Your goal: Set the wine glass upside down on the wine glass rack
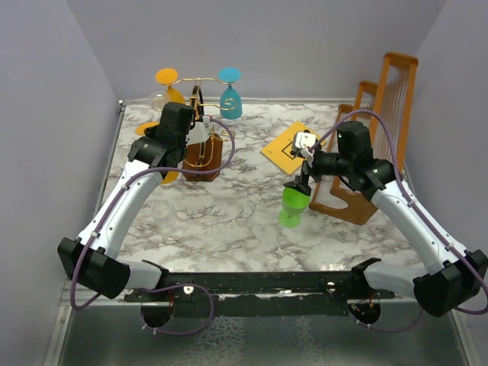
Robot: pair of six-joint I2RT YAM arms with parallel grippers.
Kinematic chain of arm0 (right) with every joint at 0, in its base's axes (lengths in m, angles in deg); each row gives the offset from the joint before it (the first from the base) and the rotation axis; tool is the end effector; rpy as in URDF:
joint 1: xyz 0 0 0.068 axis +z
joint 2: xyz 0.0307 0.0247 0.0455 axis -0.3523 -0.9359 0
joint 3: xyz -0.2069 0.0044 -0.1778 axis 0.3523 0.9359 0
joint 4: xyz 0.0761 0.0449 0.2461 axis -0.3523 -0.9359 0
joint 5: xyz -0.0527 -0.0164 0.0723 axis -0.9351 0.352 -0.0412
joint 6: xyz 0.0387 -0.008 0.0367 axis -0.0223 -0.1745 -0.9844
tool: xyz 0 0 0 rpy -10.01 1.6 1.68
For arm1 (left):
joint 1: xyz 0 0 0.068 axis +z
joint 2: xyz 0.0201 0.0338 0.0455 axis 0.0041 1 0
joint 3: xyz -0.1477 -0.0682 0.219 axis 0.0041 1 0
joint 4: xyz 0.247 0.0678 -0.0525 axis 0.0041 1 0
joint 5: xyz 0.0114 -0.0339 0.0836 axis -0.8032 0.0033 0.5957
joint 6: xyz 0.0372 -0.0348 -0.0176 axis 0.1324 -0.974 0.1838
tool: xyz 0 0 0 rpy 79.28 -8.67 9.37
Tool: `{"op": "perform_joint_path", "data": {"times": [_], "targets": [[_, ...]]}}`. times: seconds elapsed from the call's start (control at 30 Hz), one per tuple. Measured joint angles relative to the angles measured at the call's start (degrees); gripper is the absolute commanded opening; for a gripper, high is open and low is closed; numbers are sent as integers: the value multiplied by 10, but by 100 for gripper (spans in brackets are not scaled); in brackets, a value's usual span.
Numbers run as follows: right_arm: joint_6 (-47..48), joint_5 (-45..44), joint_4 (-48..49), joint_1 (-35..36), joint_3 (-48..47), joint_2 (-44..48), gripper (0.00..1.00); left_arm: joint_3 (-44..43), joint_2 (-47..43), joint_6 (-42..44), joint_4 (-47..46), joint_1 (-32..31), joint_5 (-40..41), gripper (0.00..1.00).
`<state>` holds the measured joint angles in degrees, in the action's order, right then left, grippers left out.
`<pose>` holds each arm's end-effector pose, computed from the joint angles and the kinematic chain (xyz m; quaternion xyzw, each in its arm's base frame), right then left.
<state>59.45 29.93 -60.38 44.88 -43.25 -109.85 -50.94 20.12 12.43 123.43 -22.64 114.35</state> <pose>0.2188 0.1237 0.3468 -0.5591 0.6369 0.2517 0.4672 0.2618 -0.0869 0.3866 0.4530 0.7383 0.4014 0.2976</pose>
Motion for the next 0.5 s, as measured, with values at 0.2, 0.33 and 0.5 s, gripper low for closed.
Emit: {"op": "perform_joint_path", "data": {"times": [0.2, 0.33, 0.5], "targets": [[2, 0, 0, 0, 0, 0, 100, 0, 3, 0, -4, 0, 2, 9], [2, 0, 0, 0, 0, 0, 100, 0, 14, 0, -13, 2, 5, 9], [2, -1, 0, 0, 0, 0, 100, 0, 28, 0, -19, 3, 10, 9]]}}
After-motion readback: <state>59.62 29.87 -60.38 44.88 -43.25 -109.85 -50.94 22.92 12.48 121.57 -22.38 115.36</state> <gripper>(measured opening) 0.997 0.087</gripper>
